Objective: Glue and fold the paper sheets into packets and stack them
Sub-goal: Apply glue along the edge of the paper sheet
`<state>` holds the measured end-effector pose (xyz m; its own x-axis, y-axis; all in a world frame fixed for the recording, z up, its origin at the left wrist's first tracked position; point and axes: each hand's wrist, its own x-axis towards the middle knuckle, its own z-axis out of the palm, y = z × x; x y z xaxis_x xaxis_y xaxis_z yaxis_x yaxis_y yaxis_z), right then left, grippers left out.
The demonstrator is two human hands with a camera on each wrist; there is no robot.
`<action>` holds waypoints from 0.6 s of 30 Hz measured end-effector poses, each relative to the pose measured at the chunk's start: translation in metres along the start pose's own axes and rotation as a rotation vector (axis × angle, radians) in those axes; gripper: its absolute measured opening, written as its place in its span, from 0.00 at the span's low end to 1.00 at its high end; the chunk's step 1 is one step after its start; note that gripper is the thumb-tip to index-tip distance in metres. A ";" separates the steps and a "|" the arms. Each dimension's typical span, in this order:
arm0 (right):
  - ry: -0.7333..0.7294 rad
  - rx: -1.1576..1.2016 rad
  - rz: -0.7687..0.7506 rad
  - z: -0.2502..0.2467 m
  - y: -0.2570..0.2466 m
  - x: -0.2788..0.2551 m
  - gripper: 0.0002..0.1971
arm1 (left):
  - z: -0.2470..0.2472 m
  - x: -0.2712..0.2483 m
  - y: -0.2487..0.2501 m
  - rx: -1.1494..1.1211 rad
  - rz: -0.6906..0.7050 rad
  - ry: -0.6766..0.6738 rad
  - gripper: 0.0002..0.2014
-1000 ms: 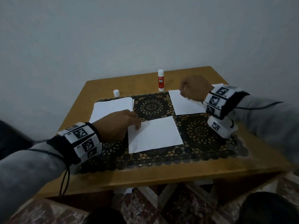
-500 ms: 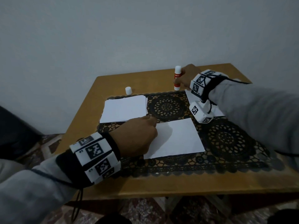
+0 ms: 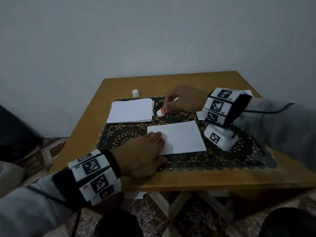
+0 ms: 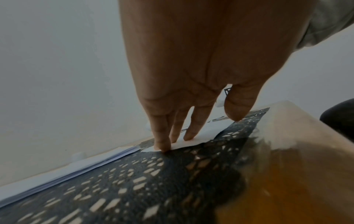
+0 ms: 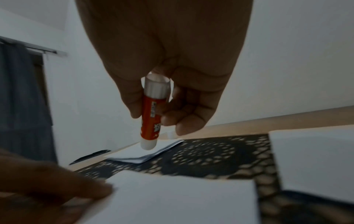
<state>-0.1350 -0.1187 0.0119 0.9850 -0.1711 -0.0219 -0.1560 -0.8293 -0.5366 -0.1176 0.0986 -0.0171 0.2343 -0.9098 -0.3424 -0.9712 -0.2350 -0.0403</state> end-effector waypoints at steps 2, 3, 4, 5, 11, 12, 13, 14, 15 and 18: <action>0.007 0.006 -0.037 0.011 -0.010 -0.001 0.09 | 0.001 -0.003 0.003 -0.004 -0.008 -0.030 0.34; 0.009 0.010 -0.047 0.016 -0.014 0.000 0.09 | 0.002 -0.003 0.004 -0.003 -0.013 -0.036 0.34; 0.008 0.008 -0.059 0.022 -0.017 0.002 0.09 | 0.002 -0.003 0.005 -0.003 -0.016 -0.037 0.34; 0.005 -0.005 -0.072 0.028 -0.018 0.003 0.09 | 0.003 -0.002 0.005 -0.001 -0.020 -0.036 0.35; 0.022 -0.005 -0.098 0.042 -0.020 0.008 0.07 | 0.002 -0.001 0.009 0.050 -0.020 -0.035 0.36; 0.020 -0.010 -0.097 0.042 -0.021 0.008 0.07 | 0.002 -0.001 0.009 0.052 -0.019 -0.027 0.36; 0.020 -0.027 -0.097 0.042 -0.022 0.007 0.07 | 0.003 0.000 0.008 0.053 -0.020 -0.018 0.36; 0.022 -0.053 -0.099 0.041 -0.023 0.007 0.08 | 0.003 0.000 0.008 0.051 -0.021 -0.010 0.36; 0.024 -0.084 -0.102 0.039 -0.024 0.006 0.08 | 0.003 0.001 0.008 0.052 -0.021 -0.007 0.36; 0.019 -0.166 -0.091 0.032 -0.026 0.000 0.09 | 0.001 0.000 0.009 0.054 -0.027 -0.002 0.35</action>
<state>-0.1291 -0.0806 -0.0010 0.9943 -0.1004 0.0372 -0.0781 -0.9179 -0.3890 -0.1261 0.0972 -0.0186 0.2604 -0.9029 -0.3421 -0.9655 -0.2404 -0.1003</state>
